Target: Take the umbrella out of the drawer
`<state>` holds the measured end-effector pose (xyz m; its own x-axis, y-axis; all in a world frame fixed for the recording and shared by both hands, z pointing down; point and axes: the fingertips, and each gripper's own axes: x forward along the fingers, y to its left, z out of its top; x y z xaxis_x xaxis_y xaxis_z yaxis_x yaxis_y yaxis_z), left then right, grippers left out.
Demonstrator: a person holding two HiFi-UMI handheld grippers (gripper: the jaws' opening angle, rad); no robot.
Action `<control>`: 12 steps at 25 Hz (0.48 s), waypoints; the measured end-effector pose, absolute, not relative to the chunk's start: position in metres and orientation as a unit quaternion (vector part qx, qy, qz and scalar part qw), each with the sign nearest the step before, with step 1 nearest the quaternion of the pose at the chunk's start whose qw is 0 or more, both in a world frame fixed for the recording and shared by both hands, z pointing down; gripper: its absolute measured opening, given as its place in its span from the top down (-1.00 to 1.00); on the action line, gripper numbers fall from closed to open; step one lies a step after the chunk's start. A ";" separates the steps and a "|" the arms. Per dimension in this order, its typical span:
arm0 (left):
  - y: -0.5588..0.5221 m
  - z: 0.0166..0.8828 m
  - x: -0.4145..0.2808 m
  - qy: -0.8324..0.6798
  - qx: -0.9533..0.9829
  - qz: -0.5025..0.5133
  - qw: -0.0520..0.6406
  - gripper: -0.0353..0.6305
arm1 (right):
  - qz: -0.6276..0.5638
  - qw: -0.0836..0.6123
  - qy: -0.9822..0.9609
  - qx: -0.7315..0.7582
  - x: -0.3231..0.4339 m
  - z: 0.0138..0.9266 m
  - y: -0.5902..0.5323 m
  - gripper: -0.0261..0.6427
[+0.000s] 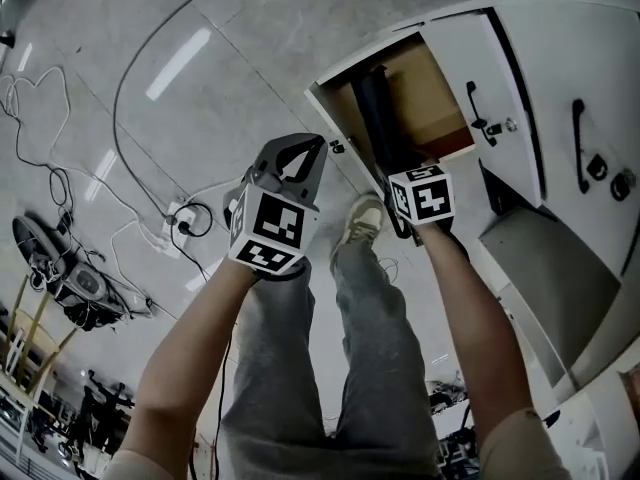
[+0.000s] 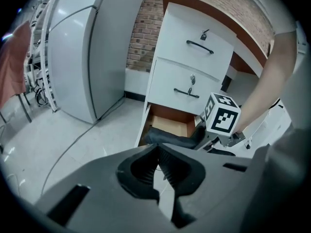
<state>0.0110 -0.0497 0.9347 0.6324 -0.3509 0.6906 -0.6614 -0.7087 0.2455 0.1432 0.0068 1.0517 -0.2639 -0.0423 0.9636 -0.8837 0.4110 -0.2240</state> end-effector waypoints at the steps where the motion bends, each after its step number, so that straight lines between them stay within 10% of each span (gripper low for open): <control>1: -0.049 0.925 0.010 -0.290 0.870 0.315 0.243 0.87 | 0.411 0.499 -0.681 0.344 0.140 1.039 0.004 0.24; 12: -0.047 0.800 -0.008 -0.303 0.874 0.309 0.220 0.87 | 0.349 0.438 -0.739 0.374 0.109 0.868 -0.035 0.24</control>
<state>-0.0081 -0.0467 0.8000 0.6250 -0.3946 0.6735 -0.6665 -0.7189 0.1973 0.1088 -0.0354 0.8684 -0.3355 -0.2470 0.9091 -0.8595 0.4753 -0.1881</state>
